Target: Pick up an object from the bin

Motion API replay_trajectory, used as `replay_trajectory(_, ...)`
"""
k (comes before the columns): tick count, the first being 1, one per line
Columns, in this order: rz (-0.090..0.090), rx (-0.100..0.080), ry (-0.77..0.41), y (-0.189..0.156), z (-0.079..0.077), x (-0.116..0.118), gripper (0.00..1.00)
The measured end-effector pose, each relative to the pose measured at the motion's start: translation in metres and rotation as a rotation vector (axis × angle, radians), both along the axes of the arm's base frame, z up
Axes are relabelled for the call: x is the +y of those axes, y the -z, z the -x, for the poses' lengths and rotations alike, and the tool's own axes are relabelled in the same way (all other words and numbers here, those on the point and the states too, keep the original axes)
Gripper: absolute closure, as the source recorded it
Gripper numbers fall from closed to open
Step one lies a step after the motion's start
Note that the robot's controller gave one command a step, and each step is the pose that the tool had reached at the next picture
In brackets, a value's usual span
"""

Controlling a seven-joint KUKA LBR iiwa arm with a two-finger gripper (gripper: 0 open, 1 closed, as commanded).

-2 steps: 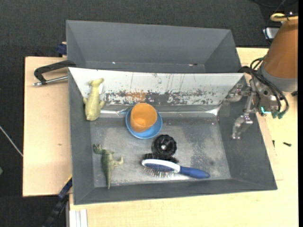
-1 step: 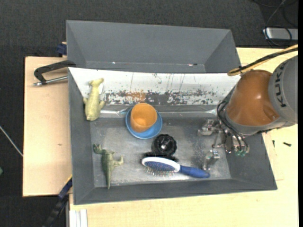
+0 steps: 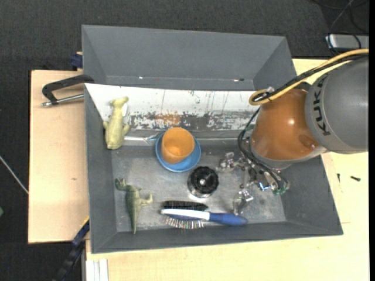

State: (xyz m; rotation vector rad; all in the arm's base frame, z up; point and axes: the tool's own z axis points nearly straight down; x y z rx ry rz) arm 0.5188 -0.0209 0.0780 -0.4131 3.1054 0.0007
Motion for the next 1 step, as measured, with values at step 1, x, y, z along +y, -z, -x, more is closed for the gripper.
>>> replay_trajectory(1,-0.002,0.0,-0.026,-0.0248,-0.0158,0.0644,0.0)
